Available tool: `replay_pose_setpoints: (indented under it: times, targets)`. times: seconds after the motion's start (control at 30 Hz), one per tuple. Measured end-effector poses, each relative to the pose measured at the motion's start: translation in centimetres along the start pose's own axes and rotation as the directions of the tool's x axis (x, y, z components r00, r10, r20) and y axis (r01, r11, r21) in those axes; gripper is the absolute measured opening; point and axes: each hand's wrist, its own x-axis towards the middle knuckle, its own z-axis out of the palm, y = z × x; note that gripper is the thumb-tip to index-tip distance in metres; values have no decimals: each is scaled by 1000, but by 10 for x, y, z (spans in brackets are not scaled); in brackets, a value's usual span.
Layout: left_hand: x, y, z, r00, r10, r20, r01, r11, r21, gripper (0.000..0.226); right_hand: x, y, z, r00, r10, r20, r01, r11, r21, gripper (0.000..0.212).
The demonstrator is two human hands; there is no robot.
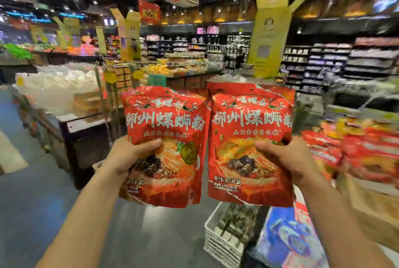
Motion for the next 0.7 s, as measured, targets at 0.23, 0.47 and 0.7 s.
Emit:
replay_pose_setpoints:
  times: [0.23,0.47,0.7]
  targets:
    - [-29,8,141,913,3,408,40,994,-97,101,-98,-10,-144,938,-61,-342,9,989,-150,27]
    - [-106,22,282,711,50,702,81,985,-151,78,-232,-33,-282,774,-8,-633,-106,984,-142,41]
    - [-260,36,411,489,140,861,56,980,-191,104,-409,-49,-397,562,-14,-827,-188,972,-143,52]
